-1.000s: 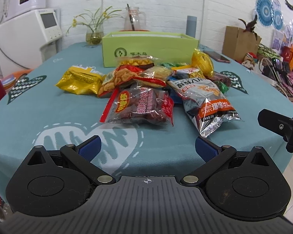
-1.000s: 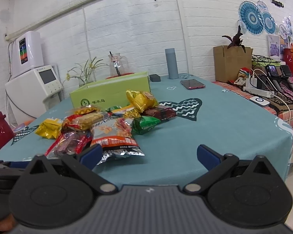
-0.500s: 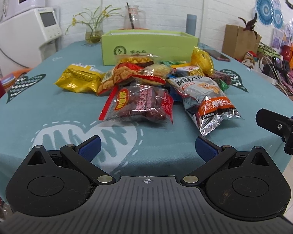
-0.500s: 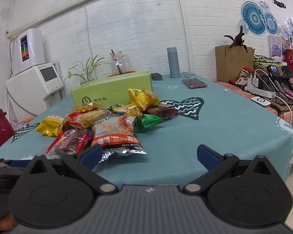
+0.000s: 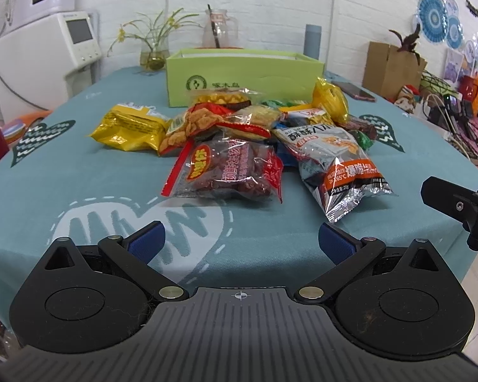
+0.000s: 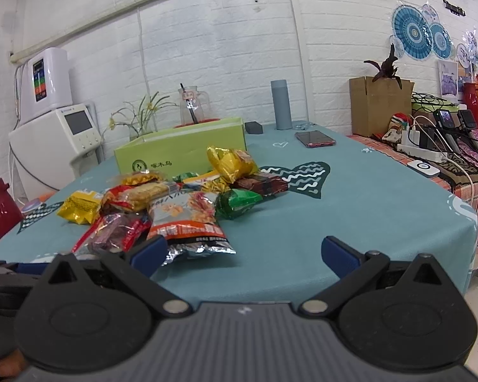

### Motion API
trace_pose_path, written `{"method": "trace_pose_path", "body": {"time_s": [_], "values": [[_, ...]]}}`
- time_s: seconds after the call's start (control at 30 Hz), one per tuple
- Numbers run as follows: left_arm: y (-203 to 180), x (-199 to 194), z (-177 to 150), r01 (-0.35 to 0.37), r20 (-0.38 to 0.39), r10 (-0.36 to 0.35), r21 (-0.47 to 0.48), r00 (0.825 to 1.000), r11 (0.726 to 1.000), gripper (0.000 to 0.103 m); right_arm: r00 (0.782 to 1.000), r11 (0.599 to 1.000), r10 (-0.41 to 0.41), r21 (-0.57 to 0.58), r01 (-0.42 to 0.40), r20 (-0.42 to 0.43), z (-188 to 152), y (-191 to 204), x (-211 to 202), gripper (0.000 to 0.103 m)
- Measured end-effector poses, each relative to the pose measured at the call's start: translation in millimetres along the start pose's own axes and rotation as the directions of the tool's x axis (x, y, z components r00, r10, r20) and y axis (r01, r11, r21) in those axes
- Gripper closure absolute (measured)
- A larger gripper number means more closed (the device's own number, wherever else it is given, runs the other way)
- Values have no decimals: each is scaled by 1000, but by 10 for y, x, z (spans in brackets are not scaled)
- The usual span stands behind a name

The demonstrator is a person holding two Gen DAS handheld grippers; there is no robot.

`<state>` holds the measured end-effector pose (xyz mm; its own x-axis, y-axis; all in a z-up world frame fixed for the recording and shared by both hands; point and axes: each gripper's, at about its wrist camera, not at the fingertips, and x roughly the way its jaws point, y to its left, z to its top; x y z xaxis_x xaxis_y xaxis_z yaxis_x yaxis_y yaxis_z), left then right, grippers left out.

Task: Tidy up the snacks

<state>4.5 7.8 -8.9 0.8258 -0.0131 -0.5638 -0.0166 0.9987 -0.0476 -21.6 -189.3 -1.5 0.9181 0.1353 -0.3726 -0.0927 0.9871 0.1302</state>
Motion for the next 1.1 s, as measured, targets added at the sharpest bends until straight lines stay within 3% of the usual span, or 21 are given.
{"method": "trace_pose_path", "body": {"time_s": [1.1], "values": [[53,35,-66,-35,-10,35,4,999,999,11,1000,1000,9,-27,-10,-20,-42,92,54,0]]}}
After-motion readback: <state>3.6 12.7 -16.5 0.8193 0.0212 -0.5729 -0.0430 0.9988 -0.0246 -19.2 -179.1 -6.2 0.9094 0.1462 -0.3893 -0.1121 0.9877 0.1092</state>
